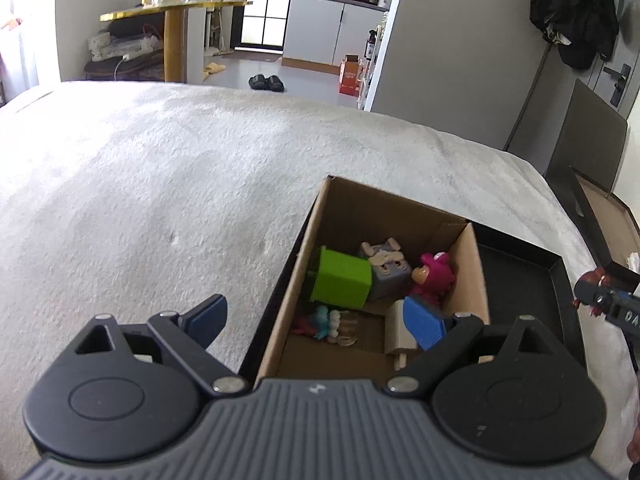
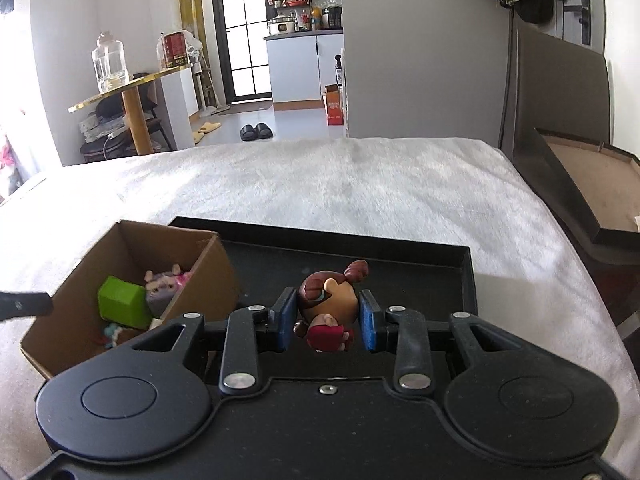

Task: Organize rigid objects
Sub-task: 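Lift the brown-and-red figure, carry it into the box and open the right gripper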

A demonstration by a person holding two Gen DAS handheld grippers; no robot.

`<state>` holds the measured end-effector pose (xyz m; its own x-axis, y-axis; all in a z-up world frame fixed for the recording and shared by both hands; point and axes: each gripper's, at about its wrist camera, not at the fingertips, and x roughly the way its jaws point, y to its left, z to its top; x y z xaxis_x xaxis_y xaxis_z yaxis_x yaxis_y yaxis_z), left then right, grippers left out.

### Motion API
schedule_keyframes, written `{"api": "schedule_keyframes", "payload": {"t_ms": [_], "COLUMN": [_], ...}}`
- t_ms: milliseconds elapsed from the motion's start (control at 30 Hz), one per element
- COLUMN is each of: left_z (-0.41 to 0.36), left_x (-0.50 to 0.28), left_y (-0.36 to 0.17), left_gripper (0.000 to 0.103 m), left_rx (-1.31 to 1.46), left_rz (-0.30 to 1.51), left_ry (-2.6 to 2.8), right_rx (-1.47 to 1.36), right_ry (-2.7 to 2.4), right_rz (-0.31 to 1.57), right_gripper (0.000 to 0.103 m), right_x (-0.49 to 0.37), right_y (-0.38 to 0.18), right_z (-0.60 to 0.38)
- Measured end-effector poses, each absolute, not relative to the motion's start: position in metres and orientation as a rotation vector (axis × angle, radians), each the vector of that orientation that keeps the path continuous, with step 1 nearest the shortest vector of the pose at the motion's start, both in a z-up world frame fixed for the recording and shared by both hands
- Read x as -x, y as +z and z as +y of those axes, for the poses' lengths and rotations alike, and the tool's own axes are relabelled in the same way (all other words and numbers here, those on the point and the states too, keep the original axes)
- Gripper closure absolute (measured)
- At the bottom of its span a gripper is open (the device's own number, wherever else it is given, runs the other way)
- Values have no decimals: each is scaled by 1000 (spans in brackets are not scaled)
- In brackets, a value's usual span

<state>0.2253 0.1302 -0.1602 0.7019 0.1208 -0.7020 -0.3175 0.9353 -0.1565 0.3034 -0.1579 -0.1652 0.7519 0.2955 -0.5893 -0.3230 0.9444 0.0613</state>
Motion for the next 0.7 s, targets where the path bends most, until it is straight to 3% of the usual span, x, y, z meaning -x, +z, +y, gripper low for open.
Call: {"api": "schedule_keyframes", "payload": {"t_ms": [467,533,600,633,700], "left_z": [160,165,170,173,177], "left_x": [-214,-214,-213,-212,-211], "left_y": [-175,-177,-178,-179,-182], "left_gripper": [15,23,40,43,59], "left_rx": [397,431,483,506,530], "left_rz": [729,735,741,742,744], "left_ry": [202,185,161,152,150], "right_rx": [86,104,119,127,147], "right_ry": [387,392,400,405,403], "right_rz": [631,626,623,622,620], "right_gripper": [70,70,70,70,70], "right_x": [-287,-287,-286,-285,-284], "right_y": [-149,-148,-149,-149,-151], "right_z": [-90,-79,-69,-63,-54]}}
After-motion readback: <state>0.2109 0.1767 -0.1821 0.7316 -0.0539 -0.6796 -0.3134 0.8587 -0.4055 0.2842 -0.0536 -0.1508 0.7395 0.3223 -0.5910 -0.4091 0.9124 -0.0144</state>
